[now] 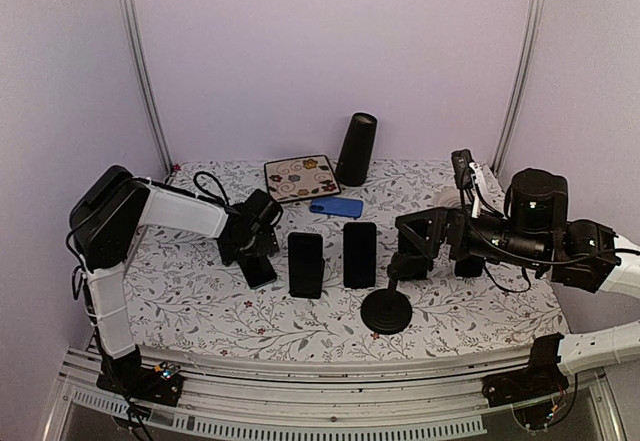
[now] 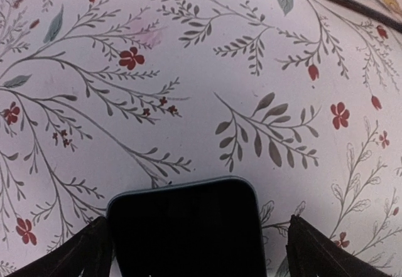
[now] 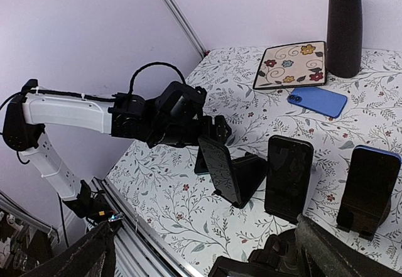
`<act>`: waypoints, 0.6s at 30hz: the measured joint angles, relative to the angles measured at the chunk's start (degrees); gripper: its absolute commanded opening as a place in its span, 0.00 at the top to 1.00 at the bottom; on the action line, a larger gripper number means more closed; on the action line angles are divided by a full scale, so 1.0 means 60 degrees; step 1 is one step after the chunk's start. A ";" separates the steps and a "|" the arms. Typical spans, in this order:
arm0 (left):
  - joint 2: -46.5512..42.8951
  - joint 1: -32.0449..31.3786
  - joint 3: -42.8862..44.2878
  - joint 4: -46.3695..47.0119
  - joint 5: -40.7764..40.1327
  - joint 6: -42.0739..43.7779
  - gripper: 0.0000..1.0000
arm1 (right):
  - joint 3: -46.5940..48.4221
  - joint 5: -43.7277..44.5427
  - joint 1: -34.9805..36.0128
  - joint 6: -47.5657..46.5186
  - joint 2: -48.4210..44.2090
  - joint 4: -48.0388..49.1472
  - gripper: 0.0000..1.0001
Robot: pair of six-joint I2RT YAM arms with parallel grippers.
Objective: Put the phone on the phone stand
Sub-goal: Pick up the phone from the center of the board.
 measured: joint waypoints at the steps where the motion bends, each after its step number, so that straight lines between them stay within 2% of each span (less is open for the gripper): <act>1: 0.0084 0.0007 0.0084 0.0025 -0.0044 -0.0004 0.07 | 0.0000 -0.0007 0.0000 0.0026 0.0000 0.0000 0.01; 7: 0.0219 -0.0011 0.0168 0.0015 -0.0346 -0.0142 0.16 | -0.0182 -0.0069 0.0000 0.0149 -0.0171 0.0000 0.01; 13: 0.0288 -0.0036 0.0193 0.0011 -0.0605 -0.0306 0.37 | -0.0259 -0.0226 0.0000 0.0197 -0.0178 0.0066 0.01; 18: 0.0255 -0.0036 0.0171 0.0044 -0.0605 -0.0295 0.42 | -0.0302 -0.0390 0.0000 0.0215 -0.0157 0.0084 0.01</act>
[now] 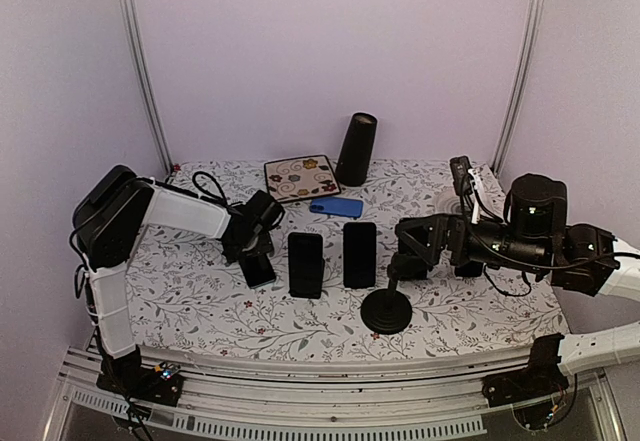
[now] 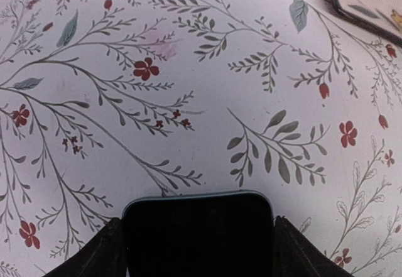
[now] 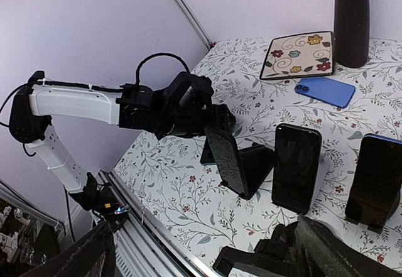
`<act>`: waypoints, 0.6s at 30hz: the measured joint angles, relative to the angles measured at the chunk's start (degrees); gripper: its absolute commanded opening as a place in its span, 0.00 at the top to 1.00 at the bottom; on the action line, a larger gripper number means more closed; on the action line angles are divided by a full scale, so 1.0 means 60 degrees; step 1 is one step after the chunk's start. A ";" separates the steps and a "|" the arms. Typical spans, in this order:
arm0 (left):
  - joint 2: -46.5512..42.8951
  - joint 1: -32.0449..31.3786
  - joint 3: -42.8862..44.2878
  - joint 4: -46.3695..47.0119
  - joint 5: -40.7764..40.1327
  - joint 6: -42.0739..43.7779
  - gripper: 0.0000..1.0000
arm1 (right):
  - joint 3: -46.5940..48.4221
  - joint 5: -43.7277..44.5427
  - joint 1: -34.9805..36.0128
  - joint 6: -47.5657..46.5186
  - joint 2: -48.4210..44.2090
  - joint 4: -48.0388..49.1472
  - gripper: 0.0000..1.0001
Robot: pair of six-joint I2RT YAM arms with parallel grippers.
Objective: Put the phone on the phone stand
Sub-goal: Pick up the phone from the center of the board.
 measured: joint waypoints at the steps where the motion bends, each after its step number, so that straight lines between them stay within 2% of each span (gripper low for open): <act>1: -0.0015 0.0000 -0.0022 0.0022 0.0007 0.0018 0.42 | 0.0000 -0.0011 0.0000 0.0004 0.0004 0.0000 0.01; 18: -0.1373 -0.0029 -0.0375 -0.0127 0.0517 0.0659 0.44 | -0.0182 -0.0248 0.0000 0.0208 0.0069 0.0215 0.01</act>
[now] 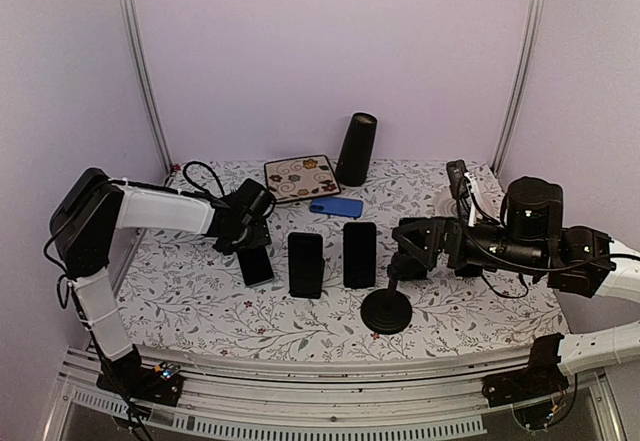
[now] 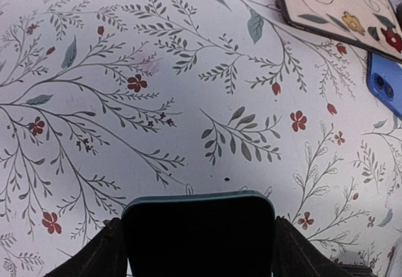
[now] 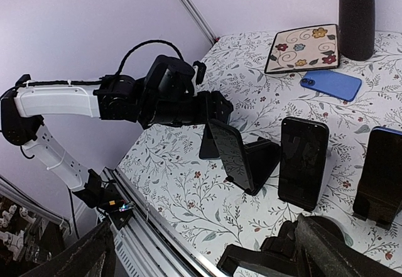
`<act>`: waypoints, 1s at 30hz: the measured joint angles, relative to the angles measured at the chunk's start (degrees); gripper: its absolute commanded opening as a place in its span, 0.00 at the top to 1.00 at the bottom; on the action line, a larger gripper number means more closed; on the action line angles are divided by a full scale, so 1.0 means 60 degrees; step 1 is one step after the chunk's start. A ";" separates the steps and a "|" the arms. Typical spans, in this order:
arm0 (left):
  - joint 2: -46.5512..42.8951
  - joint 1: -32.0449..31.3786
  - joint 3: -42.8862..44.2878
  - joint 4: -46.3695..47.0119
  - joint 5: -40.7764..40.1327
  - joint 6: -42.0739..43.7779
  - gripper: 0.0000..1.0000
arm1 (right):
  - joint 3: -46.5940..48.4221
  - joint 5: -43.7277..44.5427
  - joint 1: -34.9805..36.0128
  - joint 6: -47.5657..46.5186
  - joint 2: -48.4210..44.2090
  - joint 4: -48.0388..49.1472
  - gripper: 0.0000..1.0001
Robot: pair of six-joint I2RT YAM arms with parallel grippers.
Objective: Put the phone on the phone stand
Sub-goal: Pick up the phone from the center of the board, then pass from the left arm to the right
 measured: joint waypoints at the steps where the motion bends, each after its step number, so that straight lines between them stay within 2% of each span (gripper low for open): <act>1: -0.0066 -0.0007 -0.0029 0.0000 -0.0004 0.0022 0.44 | 0.0000 0.0004 0.0000 0.0000 0.0015 0.0004 0.01; 19: -0.1271 -0.0146 -0.0178 -0.0015 -0.0007 0.0670 0.45 | 0.0004 -0.0087 0.0000 -0.0007 0.0583 0.0302 0.01; 30: -0.1843 -0.0525 0.0106 -0.0404 0.0051 0.1260 0.44 | 0.0546 -0.0510 0.0000 -0.0200 0.1778 0.0943 0.01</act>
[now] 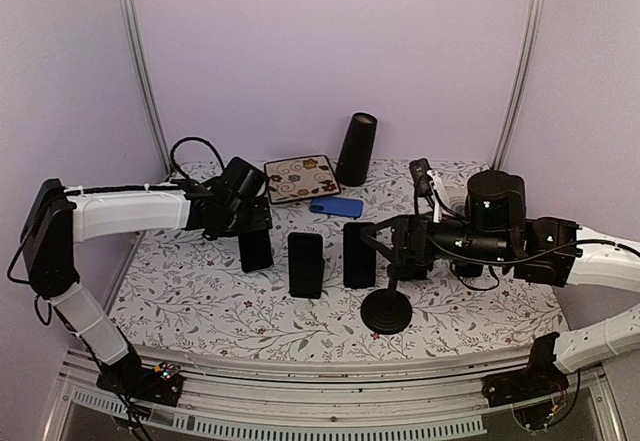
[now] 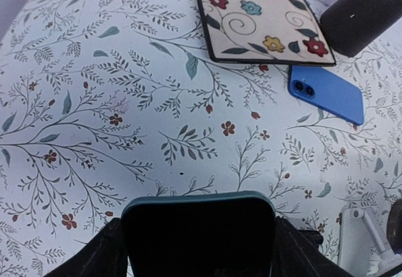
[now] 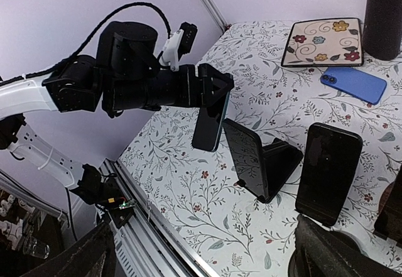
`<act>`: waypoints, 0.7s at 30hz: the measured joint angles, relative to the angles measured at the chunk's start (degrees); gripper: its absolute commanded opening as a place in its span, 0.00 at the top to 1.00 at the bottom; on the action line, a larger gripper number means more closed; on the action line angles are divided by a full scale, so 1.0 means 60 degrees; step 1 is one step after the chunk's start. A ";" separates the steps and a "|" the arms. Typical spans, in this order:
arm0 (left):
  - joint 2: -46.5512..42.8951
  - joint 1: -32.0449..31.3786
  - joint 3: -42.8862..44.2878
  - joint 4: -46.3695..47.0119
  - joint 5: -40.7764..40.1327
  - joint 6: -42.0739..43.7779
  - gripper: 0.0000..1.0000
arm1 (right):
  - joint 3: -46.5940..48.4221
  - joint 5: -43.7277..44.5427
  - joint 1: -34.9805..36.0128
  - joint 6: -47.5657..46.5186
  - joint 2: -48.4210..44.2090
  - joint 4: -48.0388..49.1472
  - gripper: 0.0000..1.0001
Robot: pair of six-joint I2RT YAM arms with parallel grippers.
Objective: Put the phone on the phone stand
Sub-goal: Pass from the left arm to the right
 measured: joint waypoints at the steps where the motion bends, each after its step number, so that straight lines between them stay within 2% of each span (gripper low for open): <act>1: -0.0095 -0.0040 0.0044 -0.0018 0.0015 0.0029 0.44 | 0.0033 -0.0062 0.0000 -0.0025 0.0109 0.0084 0.01; 10: -0.1104 -0.0423 0.0372 -0.0076 0.0164 0.0375 0.45 | 0.0317 -0.0277 0.0000 -0.0080 0.0860 0.0630 0.01; 21: -0.1348 -0.1064 0.1235 -0.0080 0.0280 0.0718 0.45 | 0.1126 -0.0390 -0.0004 -0.0189 0.2106 0.1344 0.01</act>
